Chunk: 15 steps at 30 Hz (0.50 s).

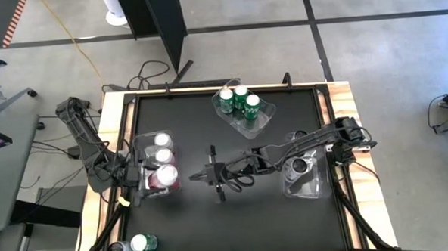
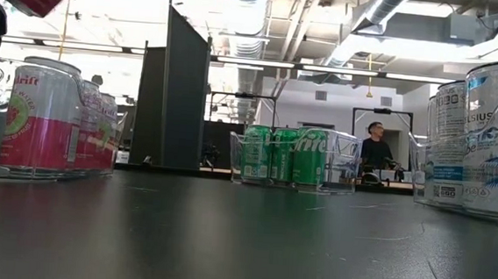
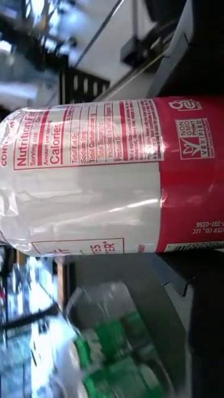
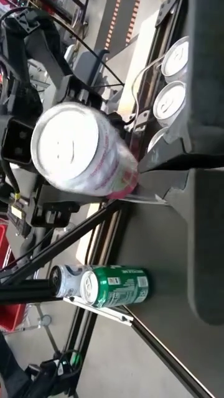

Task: Sort soda cans
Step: Put the pink white soda can into the left transparent bin

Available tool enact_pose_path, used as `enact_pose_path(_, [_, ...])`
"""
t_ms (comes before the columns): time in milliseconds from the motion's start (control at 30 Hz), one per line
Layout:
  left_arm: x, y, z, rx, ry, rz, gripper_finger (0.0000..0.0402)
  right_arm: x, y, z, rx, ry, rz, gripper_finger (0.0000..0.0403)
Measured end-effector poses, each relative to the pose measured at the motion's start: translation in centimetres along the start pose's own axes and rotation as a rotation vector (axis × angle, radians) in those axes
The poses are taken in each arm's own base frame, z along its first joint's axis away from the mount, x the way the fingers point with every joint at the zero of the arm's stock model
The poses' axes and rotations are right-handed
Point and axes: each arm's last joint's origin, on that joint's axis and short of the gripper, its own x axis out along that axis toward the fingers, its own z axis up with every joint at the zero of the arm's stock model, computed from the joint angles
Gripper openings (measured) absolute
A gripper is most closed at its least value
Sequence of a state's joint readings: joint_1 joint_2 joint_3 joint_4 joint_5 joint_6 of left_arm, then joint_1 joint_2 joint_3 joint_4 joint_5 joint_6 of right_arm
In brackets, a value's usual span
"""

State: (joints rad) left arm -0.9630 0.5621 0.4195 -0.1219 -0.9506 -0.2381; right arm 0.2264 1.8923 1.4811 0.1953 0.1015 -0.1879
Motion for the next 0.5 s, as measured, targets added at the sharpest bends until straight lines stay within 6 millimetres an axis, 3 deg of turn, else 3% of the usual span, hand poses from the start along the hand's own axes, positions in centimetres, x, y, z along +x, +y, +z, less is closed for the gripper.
enact_pose_path(500, [-0.63,0.85,-0.22,-0.003,0.094,-0.010,0.0287,0.07,0.72,0.00,-0.015,-0.005,0.021,0.0006])
